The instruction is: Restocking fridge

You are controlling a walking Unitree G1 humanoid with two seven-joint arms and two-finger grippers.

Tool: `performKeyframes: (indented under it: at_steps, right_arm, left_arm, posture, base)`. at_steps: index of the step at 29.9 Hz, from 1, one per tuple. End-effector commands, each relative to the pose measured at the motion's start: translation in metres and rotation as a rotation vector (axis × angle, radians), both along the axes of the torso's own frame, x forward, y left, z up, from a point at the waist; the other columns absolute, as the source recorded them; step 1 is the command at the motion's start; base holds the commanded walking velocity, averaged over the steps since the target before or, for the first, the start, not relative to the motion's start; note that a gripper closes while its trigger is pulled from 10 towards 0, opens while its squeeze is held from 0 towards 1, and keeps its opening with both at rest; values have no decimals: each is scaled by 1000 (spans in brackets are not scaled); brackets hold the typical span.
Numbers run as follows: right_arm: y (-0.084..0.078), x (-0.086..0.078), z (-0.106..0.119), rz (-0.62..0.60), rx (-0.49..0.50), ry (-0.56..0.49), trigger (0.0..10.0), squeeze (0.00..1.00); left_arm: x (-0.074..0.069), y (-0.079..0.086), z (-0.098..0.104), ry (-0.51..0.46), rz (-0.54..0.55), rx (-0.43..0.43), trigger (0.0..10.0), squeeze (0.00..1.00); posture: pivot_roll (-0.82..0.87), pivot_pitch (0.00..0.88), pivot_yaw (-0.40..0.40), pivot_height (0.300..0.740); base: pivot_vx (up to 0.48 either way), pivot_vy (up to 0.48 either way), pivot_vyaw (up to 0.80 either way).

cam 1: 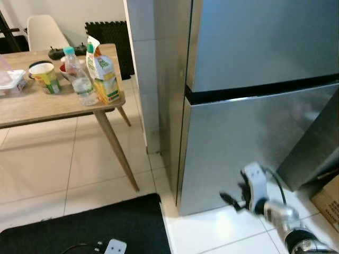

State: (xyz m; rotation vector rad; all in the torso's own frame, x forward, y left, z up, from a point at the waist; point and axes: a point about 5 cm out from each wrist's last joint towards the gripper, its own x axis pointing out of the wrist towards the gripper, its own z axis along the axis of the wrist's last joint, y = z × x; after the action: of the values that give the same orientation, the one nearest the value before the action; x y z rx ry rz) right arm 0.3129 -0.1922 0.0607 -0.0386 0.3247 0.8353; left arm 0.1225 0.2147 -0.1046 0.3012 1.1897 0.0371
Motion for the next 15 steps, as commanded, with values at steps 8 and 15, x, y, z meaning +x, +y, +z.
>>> performKeyframes:
  at_steps: [8,15]
  right_arm:
    - [20,7,53,298,251,-131,10000,0]
    - [47,47,131,272,218,-494,10000,0]
  left_arm:
    - [-6,11,0,12,52,21,10000,0]
    - [-6,16,1,-1,100,20,10000,0]
  posture:
    - [-63,0,-49,740]
    - [-37,0,-64,740]
  base:
    - [0,0,0]
    - [0,0,0]
